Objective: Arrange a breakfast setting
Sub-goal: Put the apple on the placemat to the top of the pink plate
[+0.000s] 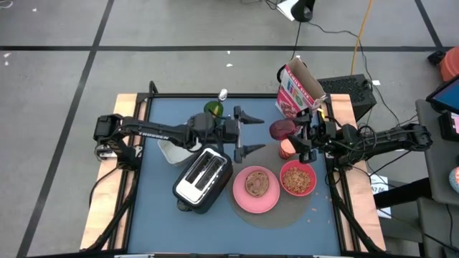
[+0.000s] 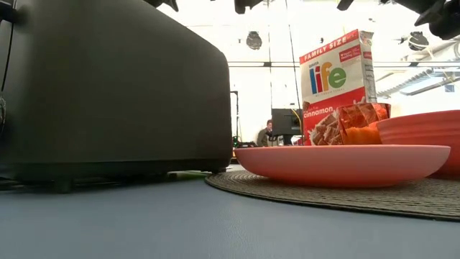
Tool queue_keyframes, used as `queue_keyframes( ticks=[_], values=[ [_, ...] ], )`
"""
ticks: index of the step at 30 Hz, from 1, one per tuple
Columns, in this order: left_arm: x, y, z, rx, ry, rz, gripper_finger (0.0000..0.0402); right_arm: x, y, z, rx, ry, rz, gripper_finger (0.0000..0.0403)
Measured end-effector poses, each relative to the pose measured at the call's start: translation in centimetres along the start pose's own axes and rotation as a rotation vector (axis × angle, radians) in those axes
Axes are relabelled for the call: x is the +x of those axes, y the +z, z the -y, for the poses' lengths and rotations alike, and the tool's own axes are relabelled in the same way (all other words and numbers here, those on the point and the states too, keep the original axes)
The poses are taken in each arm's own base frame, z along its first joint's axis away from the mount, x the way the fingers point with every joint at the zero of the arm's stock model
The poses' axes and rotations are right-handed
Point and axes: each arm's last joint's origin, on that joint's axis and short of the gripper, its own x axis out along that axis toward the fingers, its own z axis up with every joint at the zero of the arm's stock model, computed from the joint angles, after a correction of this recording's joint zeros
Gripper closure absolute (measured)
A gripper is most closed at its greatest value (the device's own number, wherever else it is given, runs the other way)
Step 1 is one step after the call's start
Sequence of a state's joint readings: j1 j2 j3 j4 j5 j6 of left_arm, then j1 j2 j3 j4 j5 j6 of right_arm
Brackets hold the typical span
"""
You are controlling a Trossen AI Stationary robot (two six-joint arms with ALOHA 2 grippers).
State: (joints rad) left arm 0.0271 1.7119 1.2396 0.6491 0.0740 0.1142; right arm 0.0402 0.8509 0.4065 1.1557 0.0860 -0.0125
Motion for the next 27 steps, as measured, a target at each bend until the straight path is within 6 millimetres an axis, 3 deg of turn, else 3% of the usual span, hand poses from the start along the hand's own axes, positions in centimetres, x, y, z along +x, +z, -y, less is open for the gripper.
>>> queue_keyframes(
  ticks=[27],
  values=[
    [0.0, 1.2, 0.8, 0.102, 0.077, 0.119, 0.0014, 0.8, -1.2, -0.1, -0.081, -0.004, 0.116, 0.0149]
  ],
)
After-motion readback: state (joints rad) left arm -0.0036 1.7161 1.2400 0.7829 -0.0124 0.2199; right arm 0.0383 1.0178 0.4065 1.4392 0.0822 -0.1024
